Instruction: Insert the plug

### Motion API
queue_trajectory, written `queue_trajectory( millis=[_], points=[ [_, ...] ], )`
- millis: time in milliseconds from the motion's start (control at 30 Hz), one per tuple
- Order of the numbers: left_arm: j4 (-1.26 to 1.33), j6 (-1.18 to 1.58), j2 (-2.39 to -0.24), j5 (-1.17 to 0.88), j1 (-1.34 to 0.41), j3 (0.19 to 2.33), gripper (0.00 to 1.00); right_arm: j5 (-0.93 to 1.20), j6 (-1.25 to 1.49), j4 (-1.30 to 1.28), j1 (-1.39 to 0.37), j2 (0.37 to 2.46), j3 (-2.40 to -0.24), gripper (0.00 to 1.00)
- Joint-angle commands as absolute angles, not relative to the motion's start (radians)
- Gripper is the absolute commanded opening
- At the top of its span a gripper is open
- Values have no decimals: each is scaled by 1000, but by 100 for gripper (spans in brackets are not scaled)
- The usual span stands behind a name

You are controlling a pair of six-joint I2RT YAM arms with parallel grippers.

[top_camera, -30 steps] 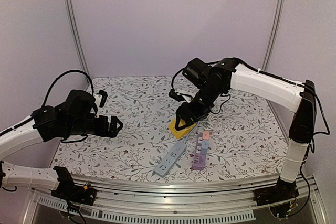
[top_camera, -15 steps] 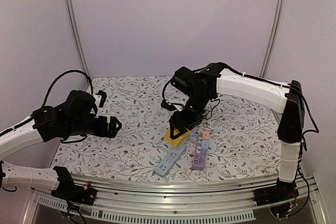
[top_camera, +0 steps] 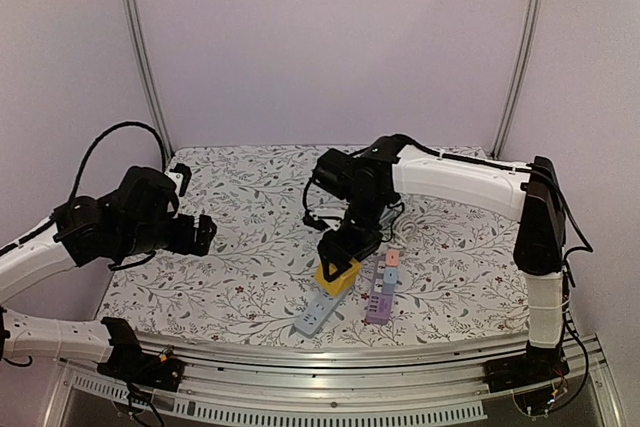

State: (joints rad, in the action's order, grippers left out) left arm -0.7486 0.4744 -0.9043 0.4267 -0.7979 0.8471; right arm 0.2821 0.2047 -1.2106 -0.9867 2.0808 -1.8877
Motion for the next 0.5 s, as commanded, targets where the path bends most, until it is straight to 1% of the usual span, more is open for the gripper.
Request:
queue_trajectory(
  millis=[0, 233, 467],
  points=[
    [-795, 496, -911, 575, -784, 848, 100, 273, 217, -1214, -993, 2105, -1914, 0],
    [-802, 476, -963, 575, -785, 868, 99, 282, 212, -1212, -997, 2127, -1914, 0],
    [-777, 457, -933, 568, -787, 850, 100, 291, 224, -1203, -1000, 2143, -1914, 0]
  ],
)
